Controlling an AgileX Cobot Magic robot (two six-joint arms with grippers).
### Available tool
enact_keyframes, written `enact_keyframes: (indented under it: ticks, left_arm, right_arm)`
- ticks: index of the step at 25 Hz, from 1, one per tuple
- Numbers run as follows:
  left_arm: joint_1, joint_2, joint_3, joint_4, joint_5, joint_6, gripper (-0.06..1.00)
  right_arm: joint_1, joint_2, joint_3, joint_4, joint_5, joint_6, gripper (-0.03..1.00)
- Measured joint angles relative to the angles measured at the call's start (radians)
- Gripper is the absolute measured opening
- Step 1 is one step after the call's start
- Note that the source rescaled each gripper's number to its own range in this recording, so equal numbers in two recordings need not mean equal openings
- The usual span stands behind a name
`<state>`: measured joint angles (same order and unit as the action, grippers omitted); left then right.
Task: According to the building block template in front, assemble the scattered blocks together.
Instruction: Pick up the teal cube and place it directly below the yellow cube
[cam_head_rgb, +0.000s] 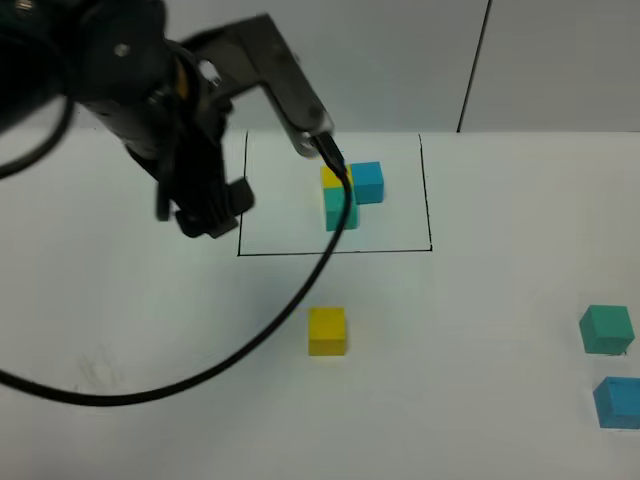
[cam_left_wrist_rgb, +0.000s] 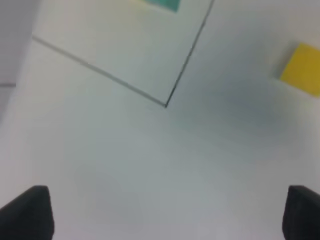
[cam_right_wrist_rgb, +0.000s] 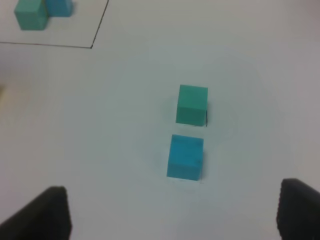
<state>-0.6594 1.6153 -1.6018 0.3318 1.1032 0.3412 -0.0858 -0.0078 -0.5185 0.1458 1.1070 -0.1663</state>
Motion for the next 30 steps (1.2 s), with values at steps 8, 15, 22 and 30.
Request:
enact_keyframes:
  ticks: [8, 15, 22, 30]
  left_arm:
    - [0.0, -0.411, 0.0, -0.021, 0.091, -0.172, 0.95]
    - [0.0, -0.783, -0.001, -0.131, 0.091, -0.216, 0.91]
    - [0.0, -1.058, 0.073, -0.224, 0.092, -0.216, 0.79]
    - [0.0, -1.23, 0.486, -0.24, 0.092, -0.303, 0.72]
  right_arm:
    - [0.0, 0.0, 0.0, 0.0, 0.0, 0.0, 0.83]
    - [0.0, 0.0, 0.0, 0.0, 0.0, 0.0, 0.83]
    - [0.0, 0.0, 0.0, 0.0, 0.0, 0.0, 0.83]
    - [0.0, 0.0, 0.0, 0.0, 0.0, 0.0, 0.83]
